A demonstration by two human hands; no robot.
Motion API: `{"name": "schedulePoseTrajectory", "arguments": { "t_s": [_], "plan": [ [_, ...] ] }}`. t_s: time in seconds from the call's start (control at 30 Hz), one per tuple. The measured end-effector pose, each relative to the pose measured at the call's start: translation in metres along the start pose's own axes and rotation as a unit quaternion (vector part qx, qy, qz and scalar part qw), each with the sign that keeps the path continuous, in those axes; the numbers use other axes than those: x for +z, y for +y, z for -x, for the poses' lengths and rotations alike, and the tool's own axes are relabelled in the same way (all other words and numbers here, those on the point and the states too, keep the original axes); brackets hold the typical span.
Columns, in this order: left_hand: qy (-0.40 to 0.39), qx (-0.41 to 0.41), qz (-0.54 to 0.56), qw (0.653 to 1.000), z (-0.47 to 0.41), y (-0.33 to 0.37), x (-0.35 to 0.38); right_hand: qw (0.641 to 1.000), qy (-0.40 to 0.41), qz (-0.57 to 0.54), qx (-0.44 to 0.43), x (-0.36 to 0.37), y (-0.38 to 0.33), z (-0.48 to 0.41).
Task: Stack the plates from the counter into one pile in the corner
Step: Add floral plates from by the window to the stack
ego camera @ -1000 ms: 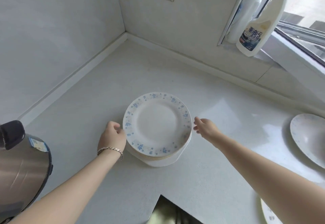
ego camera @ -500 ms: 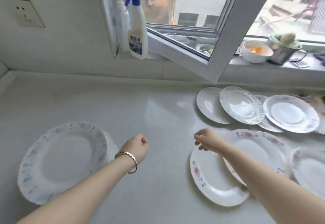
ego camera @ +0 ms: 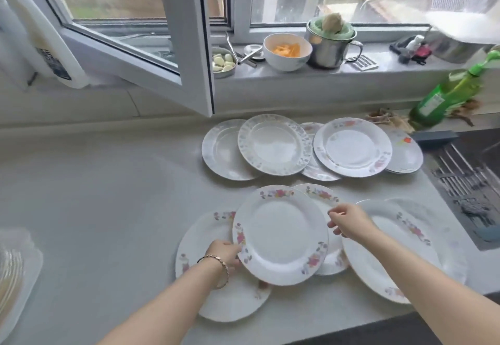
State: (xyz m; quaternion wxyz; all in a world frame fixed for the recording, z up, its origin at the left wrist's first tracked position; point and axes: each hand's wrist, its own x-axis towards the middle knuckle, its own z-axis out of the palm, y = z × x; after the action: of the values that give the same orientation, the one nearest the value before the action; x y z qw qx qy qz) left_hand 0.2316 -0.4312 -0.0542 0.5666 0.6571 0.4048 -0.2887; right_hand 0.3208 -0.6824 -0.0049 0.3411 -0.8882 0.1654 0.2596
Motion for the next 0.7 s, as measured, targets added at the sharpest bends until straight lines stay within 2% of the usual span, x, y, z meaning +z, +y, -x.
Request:
{"name": "schedulePoseTrajectory", "arguments": {
  "t_s": [0.27, 0.4, 0.57, 0.7],
  "plan": [
    [0.041, -0.04, 0.174, 0.983, -0.013, -0.001, 0.03, 0.999, -0.025, -0.022, 0.025, -0.02, 0.035, -0.02],
    [0.076, 0.01, 0.135, 0.988, -0.018, -0.001, 0.036, 0.999, -0.032, -0.017, 0.037, -0.023, 0.043, -0.025],
    [0.067, 0.034, 0.213, 0.974, -0.005, -0.001, 0.032, 0.999, -0.039, 0.002, 0.037, -0.022, 0.037, -0.026],
    [0.052, 0.055, 0.279, 0.957, 0.017, 0.003, -0.002, 0.998, -0.055, 0.033, 0.016, -0.008, 0.011, -0.022]
  ]
}}
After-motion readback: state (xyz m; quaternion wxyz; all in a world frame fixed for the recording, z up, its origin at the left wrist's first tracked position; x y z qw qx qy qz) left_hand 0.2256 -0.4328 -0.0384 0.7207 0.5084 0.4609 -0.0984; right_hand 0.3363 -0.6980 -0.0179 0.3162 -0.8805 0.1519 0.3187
